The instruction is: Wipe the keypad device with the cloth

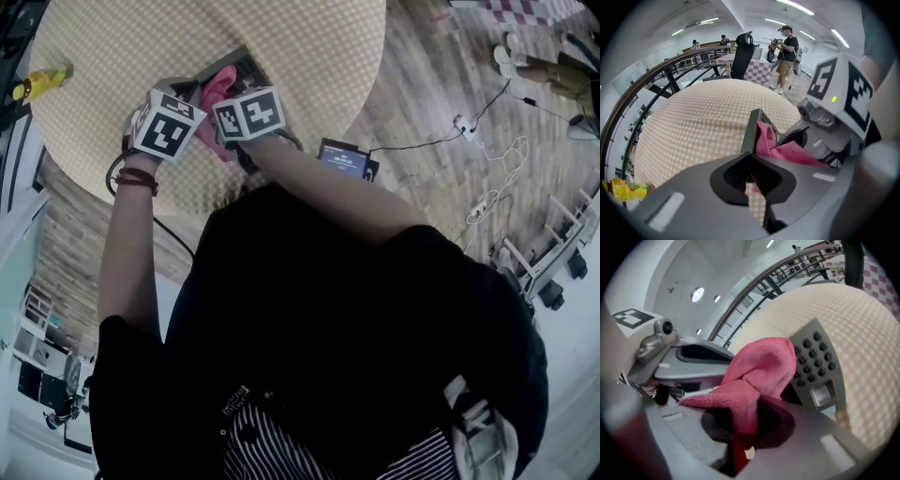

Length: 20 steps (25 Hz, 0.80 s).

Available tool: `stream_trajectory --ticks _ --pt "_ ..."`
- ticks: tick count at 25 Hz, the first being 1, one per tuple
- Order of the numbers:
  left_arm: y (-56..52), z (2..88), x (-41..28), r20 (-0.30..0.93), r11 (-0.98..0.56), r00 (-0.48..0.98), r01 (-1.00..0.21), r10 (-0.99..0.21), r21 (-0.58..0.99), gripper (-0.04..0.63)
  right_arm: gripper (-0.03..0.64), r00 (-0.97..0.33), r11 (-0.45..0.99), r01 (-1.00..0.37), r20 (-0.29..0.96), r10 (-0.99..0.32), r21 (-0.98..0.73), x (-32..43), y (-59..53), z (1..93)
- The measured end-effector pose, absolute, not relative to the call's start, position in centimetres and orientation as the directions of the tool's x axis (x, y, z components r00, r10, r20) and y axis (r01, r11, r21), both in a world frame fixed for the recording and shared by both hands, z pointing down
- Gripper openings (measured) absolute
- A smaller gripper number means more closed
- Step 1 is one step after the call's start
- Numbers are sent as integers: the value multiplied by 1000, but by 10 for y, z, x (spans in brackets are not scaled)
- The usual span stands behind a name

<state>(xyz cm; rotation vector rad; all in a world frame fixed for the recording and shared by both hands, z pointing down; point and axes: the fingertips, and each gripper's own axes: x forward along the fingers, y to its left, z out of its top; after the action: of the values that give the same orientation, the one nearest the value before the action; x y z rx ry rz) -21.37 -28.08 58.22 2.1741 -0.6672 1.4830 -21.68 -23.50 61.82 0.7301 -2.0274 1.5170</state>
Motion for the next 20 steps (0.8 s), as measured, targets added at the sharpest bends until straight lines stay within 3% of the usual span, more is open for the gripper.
stream_trajectory --ticks 3,9,16,20 --pt "-283 582 -215 938 -794 312 -604 -150 74 0 64 -754 362 -643 642 -142 -675 -228 -246 606" --pt "-281 581 -217 934 -779 320 -622 -161 78 0 64 -761 201 -644 644 -75 -738 -216 -215 639" --pt "-280 583 -216 938 -790 308 -609 -158 67 0 64 -692 218 -713 719 -66 -667 -212 -211 645" --pt "-281 584 -218 937 -786 308 -614 -163 65 0 64 -733 298 -671 668 -129 -679 -229 -238 613"
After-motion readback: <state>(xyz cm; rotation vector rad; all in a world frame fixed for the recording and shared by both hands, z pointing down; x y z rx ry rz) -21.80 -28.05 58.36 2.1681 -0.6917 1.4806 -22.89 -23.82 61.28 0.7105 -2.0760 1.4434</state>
